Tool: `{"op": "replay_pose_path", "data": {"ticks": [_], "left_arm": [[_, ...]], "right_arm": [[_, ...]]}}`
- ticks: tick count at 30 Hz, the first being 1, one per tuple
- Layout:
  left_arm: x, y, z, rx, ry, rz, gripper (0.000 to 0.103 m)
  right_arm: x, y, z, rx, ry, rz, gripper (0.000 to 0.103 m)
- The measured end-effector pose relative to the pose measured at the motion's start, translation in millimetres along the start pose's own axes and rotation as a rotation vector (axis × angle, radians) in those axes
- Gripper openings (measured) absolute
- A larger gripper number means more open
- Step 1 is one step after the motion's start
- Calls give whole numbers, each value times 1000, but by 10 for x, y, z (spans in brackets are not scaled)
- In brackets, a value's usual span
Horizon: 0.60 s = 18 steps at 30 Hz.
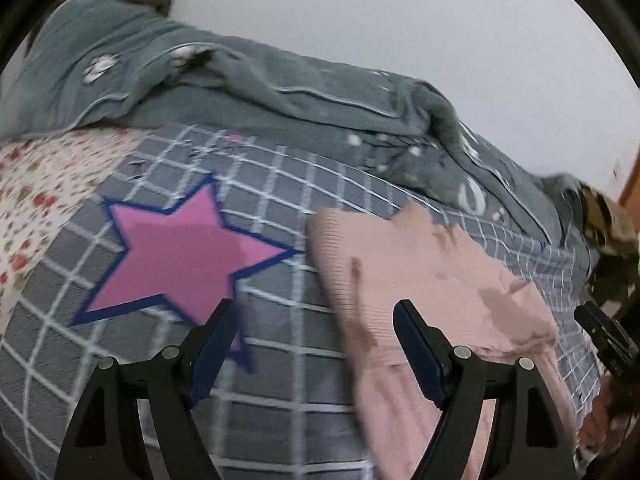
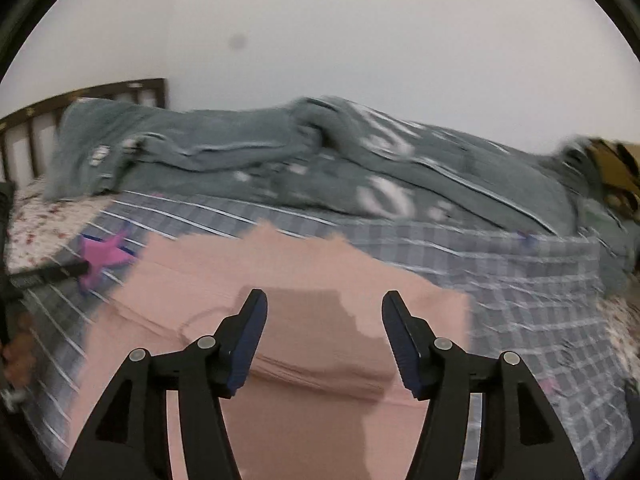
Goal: Fold small clothes
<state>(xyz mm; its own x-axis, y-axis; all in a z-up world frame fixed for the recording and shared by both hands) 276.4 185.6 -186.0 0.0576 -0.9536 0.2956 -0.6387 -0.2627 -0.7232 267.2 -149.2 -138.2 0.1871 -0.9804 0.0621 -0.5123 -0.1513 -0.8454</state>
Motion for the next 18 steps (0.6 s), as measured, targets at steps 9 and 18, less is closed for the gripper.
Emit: {"op": "replay_pose_path", "data": {"ticks": [9, 18], "left_arm": [[388, -1, 240, -3, -39, 73, 77], [377, 89, 583, -85, -159, 125, 80]], "right_arm": [[1003, 621, 273, -149, 5, 186, 59], [1017, 586, 674, -225, -56, 184, 23]]}}
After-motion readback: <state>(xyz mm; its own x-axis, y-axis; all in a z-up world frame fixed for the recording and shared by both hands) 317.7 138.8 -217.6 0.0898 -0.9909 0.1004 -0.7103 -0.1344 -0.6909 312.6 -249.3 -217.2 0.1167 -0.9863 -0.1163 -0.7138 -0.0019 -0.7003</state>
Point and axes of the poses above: each gripper's, at about its wrist camera, not at the fingertips, and z roughly the way its jaws point, x to its right, y to its underside, the point moved 5 cm from there along z, roughly the way its jaws point, and after that the axes turned 3 degrees about -y, right-handed, at the moved point
